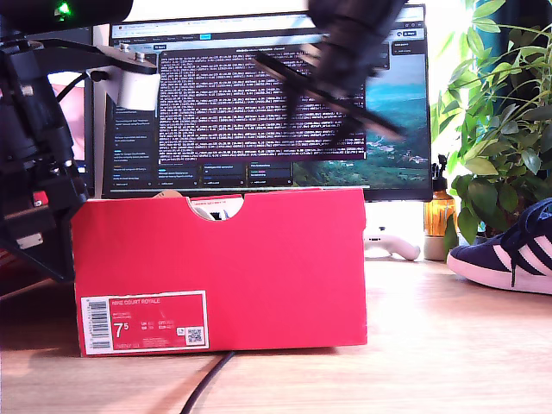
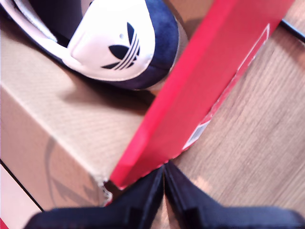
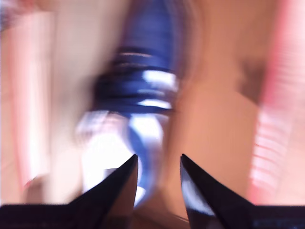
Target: Pack the blue shoes by picking the first shoe and placing it inside the red shoebox, left side, then picking and rotating the second shoe and placing it in the shoebox
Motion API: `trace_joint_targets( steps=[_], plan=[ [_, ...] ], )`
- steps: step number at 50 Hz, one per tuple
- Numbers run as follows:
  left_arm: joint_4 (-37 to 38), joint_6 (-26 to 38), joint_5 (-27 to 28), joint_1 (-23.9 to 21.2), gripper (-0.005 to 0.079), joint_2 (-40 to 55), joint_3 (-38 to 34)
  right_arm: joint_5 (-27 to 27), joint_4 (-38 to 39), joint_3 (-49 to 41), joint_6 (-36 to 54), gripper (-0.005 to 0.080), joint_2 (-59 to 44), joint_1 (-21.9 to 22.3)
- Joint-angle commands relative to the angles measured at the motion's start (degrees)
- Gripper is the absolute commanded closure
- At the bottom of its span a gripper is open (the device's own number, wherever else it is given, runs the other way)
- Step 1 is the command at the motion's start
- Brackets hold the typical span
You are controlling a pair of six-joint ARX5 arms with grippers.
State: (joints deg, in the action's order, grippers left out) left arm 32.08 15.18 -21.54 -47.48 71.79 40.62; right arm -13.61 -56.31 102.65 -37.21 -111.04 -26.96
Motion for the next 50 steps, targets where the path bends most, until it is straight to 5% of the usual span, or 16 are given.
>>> trace_joint_targets(
  steps=[1,18,24,34,50],
  plan=[
    [-0.5,-0.4,0.1,0.0,0.0759,0.6,0.6,4.9,-2.0,1.0,-3.2,0.0499,1.5,0.9],
    [-0.5,-0.4,0.3,0.0,0.0759,0.6,0.6,32.9,-21.9,1.0,-14.0,0.0502,3.3,3.0],
    [-0.5,-0.4,0.3,0.0,0.0759,0.6,0.6,34.7,-21.9,1.0,-15.5,0.0478,5.4,4.2],
    [-0.5,-0.4,0.3,0.0,0.0759,0.6,0.6,34.7,-22.0,0.9,-15.9,0.0128,10.1,9.1],
    [-0.5,-0.4,0.3,0.0,0.0759,0.6,0.6,32.4,-22.0,-1.1,-14.8,0.0109,12.7,18.3]
  ],
)
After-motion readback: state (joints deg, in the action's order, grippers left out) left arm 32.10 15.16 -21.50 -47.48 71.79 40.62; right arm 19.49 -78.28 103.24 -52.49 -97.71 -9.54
